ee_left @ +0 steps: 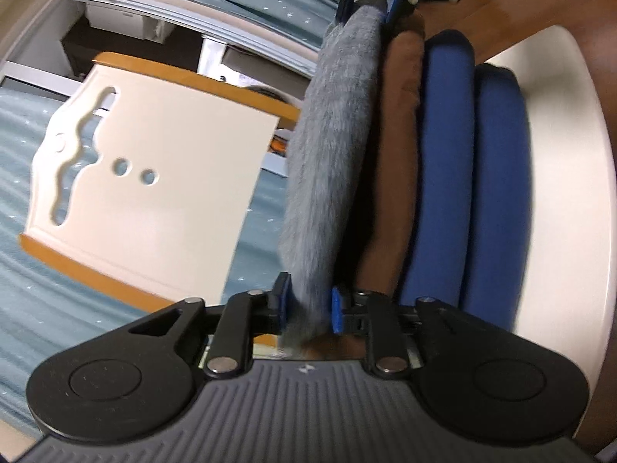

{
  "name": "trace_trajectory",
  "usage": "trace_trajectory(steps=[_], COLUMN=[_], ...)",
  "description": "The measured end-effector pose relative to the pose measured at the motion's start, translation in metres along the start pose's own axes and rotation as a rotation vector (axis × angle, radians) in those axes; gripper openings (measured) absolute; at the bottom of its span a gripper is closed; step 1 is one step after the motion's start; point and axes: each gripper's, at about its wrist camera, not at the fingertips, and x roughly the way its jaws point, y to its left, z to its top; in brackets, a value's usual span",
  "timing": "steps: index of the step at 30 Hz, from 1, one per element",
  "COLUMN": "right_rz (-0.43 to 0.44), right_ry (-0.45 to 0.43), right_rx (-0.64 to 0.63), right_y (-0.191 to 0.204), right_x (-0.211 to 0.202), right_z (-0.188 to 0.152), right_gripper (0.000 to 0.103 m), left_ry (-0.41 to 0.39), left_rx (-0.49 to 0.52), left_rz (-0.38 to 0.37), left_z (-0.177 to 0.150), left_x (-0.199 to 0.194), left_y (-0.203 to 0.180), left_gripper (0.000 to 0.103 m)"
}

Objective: Fold clothes
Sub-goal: 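Carry the folded shirt with both grippers onto the blue and brown clothes stack, then open both grippers and release the shirt on top of the stack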

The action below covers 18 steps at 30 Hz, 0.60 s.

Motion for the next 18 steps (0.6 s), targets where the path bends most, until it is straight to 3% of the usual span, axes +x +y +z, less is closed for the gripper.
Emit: trace_trajectory(steps=[3, 10, 16, 18], right_rz=[0.004, 0.033, 0.041, 0.036], right_ry=[-0.003, 0.02, 0.026, 0.021], right_rx=[0.01, 0.035, 0.063, 0.103], right_y=[-0.001, 0.006, 0.013, 0.005], right_x=[-0.003, -0.002, 0.0, -0.005], right_z=[-0.005, -0.006, 0.0, 0.0], right_gripper=[0.023, 0.016, 0.017, 0.018], left_ry=[0.013, 0.03, 0.036, 0.039], left_rx=[-0.013, -0.014, -0.041, -0.06], left_rz=[-0.014, -0.033, -0.038, -0.037], left_z=[-0.005, 0.016, 0.014, 0.012], left_x=[-0.001, 0.006, -0.002, -0.006], left_y=[-0.001, -0.007, -0.003, 0.0], left_gripper=[0.029, 0.006, 0.007, 0.012])
